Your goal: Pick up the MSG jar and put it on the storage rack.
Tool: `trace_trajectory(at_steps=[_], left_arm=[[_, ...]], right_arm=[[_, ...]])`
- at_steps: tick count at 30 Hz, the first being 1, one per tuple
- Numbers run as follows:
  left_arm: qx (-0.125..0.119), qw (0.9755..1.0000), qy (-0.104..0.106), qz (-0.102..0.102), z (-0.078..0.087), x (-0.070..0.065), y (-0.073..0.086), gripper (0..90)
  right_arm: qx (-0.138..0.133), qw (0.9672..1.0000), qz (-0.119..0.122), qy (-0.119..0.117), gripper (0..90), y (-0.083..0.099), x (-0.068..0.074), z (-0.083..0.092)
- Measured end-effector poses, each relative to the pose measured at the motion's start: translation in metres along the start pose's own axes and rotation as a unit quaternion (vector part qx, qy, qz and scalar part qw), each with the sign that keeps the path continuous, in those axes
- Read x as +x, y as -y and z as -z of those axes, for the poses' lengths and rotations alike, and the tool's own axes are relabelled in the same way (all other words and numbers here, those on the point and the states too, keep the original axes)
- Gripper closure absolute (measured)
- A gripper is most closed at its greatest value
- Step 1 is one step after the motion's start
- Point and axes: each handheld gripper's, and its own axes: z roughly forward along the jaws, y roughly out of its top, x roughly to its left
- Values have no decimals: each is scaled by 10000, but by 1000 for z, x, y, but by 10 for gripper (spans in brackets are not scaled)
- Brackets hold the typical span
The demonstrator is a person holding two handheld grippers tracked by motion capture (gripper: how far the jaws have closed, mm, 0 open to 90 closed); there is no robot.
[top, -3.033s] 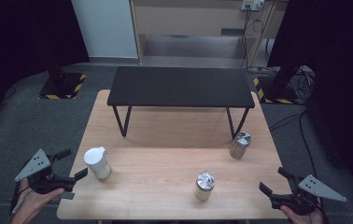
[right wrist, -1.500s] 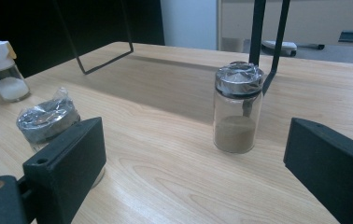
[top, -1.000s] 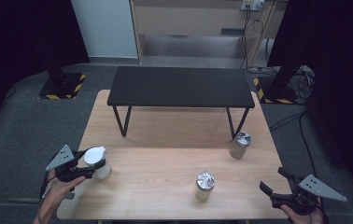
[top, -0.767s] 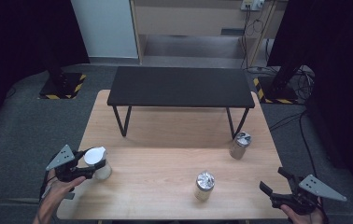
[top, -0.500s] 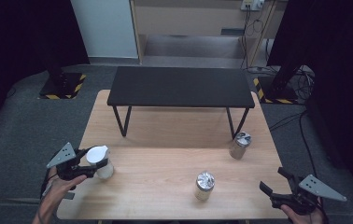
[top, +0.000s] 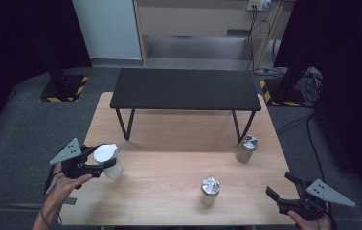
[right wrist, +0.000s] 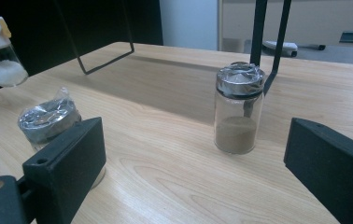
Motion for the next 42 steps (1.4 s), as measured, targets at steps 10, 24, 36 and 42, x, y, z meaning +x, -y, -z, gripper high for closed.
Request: trace_trajectory(at_steps=[10,24,36,42], left_arm=[[42,9995,300,-82,-11,3,-27,293],[129,9976,655,-192,-29,6,-62,293],[156,9964,777,-286,-36,6,-91,293],[179,9959,823,-332,-39,6,-109,294]], right_arm=[[-5,10000,1,-3,60,0,0,0],[1,10000,4,-16,60,0,0,0],[-4,10000,17,-15,58,0,0,0],[-8,10000,14,-16,58,0,0,0]])
